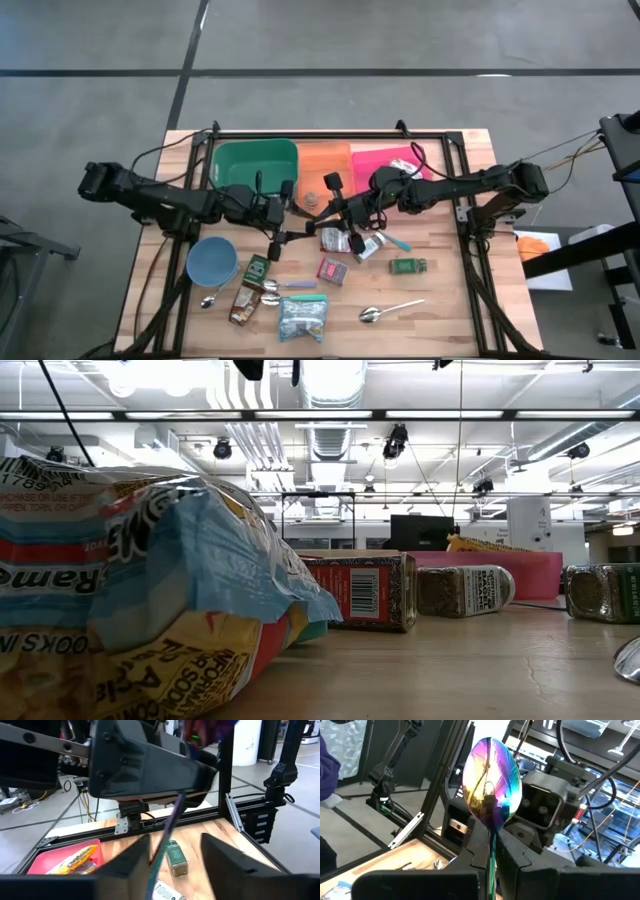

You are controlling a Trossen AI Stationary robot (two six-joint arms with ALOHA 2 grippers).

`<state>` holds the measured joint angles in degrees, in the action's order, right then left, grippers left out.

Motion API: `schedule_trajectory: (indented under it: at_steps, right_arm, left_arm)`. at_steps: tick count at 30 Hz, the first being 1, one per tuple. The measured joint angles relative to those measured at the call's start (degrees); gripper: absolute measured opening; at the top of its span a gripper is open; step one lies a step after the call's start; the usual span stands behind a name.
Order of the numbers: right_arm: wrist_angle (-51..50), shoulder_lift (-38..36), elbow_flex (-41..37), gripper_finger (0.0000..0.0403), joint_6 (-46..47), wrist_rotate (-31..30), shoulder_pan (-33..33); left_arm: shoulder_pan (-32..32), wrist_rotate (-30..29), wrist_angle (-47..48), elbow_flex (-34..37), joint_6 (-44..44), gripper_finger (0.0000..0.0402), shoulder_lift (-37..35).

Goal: Pick & Place Food Item
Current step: Put the blue spoon into the green bin

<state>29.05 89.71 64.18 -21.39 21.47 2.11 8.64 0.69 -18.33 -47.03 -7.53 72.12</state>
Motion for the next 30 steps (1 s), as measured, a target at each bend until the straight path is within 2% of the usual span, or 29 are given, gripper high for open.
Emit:
schedule_trajectory:
  at_steps: [5, 8, 18, 21, 26, 30]
  right_arm:
    - [-0.04, 0.0, 0.0, 0.0011, 0.0, 0.42, 0.03]
    - [-0.1, 0.0, -0.02, 0.0011, 0.45, 0.68, 0.02]
    - [-0.19, 0.0, -0.07, 0.0011, 3.11, 0.57, -0.04]
    - [-0.47, 0.0, -0.09, 0.0018, 4.79, -0.03, -0.09]
    - [-0.84, 0.0, -0.09, 0.0081, 7.12, -5.53, -0.14]
    - [-2.81, 0.0, -0.09, 0.0152, 7.53, -6.08, -0.33]
  left_arm:
    - [-0.02, -0.2, -0.07, 0.0, -0.66, 0.0055, 0.0]
    - [0.0, 0.02, -0.06, 0.0, -1.44, 0.0014, -0.02]
    - [0.02, 0.22, 0.37, 0.07, 1.31, 0.0003, -0.04]
    - [0.04, 0.22, 2.99, -0.93, 2.58, 0.0001, -0.04]
    - [-0.02, -0.28, 7.77, -3.14, 5.35, 0.0001, -0.03]
    - [0.0, -0.4, 11.7, -4.59, 6.35, 0.0001, 0.0]
